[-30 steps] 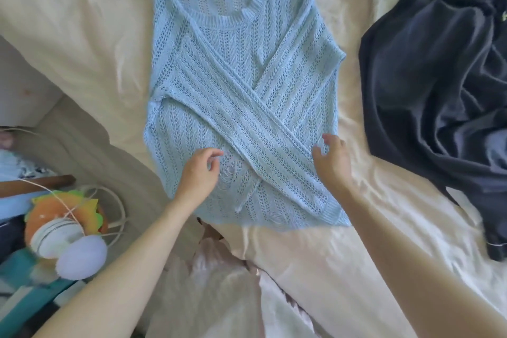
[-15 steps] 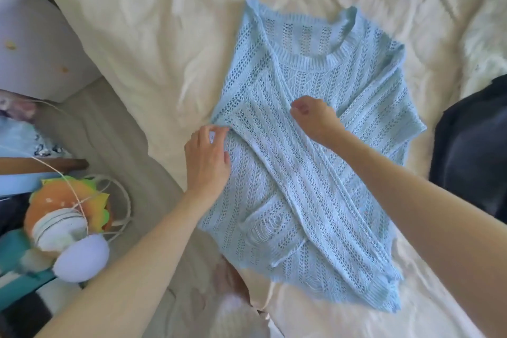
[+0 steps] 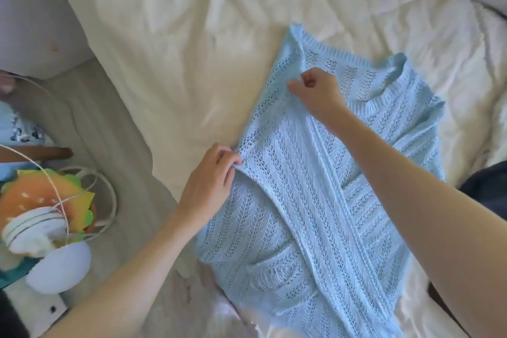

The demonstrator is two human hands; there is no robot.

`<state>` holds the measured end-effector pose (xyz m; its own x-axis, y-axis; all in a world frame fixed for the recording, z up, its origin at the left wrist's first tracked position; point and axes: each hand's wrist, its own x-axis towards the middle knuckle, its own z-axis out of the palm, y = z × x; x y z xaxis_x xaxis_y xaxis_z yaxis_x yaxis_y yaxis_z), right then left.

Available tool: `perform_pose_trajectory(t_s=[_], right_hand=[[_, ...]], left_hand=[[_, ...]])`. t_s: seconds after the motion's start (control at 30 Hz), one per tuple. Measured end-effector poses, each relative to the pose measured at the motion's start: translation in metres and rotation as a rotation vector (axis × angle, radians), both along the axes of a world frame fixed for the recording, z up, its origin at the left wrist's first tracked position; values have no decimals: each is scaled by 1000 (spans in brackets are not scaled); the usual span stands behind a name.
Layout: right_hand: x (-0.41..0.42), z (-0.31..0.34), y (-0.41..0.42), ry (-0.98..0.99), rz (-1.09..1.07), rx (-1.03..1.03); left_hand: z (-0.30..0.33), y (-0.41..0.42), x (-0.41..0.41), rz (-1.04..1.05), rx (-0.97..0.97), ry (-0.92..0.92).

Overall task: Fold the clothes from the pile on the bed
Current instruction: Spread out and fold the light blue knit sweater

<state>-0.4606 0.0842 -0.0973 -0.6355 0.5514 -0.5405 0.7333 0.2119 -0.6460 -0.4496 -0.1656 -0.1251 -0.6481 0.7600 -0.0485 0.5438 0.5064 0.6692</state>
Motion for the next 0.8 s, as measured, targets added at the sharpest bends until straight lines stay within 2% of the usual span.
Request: perform_pose_trajectory(t_s=[0.1,0.17,0.3,0.37,0.5,0.6,0.67,0.8], right_hand=[[-27,8,-9,124,-8,-47],[-49,8,-17,156,-24,-66],[-83,0,-31,143,-49,-105],[-85,-3,-34,152,-56,-114],[-58,-6,-36,97,-2,120],[-25,-11,-37,-51,116,120],[-16,-14,-35,-136,209,112],[-40,-11,-28,-38,43,126]], left_hand=[[-2,-19,-11,108,113,-41],[-6,-28,-15,240,146,-149],[-8,-25,-29,561,82,-691],[-8,-18,-37,607,42,-842],[-11,-2,-43,491,25,-848],[-18,3,-40,379,-133,-728],[-22,2,-41,357,-133,-644],[-20,0,-57,371,-89,-504]])
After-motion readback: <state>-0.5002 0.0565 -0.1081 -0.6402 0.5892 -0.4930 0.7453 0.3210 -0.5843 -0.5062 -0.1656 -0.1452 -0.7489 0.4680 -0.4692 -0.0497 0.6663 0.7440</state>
